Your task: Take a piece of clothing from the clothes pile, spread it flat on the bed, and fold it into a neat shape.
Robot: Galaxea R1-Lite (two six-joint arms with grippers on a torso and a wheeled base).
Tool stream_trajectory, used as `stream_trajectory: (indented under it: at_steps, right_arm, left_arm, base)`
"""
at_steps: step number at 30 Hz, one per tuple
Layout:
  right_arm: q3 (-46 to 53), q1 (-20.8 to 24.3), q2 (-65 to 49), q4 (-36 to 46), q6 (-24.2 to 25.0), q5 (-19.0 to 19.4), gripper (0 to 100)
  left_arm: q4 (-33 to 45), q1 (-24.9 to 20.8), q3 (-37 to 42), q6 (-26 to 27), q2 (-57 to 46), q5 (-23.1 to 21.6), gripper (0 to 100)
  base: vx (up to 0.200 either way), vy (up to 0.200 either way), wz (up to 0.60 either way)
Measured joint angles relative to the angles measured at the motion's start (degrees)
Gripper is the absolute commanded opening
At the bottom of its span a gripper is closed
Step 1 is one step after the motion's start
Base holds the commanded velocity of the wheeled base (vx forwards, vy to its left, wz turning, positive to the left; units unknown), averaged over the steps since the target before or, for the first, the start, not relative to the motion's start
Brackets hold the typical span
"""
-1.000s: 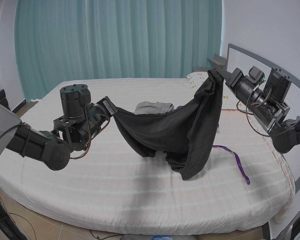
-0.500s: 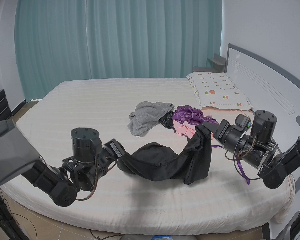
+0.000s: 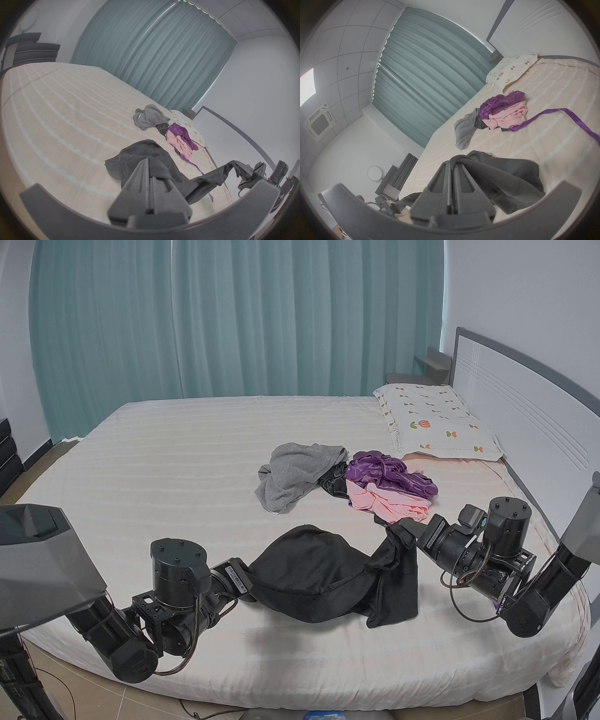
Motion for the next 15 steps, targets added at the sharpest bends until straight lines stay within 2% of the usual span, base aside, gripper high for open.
stream_trajectory:
  at_steps: [4, 13, 15]
  right_arm:
    - [0.7, 0.2, 0.8, -0.1, 0.0, 0.1, 0]
    - [0.9, -0.1, 2.4, -1.5, 0.2, 0.0, 0]
    - [0.9, -0.1, 3.0, -2.9, 0.1, 0.0, 0]
  left_arm:
    - [-0.1, -0.1, 0.6, -0.3, 0.2, 0.0, 0]
    - [-0.2, -0.1, 1.7, -1.4, 0.6, -0.1, 0]
    - [-0.2, -0.1, 1.8, -1.5, 0.7, -0.1, 0]
  base:
    - [0.0, 0.0, 0.0]
    - [-0.2, 0.0, 0.0]
    - [0.0, 0.0, 0.0]
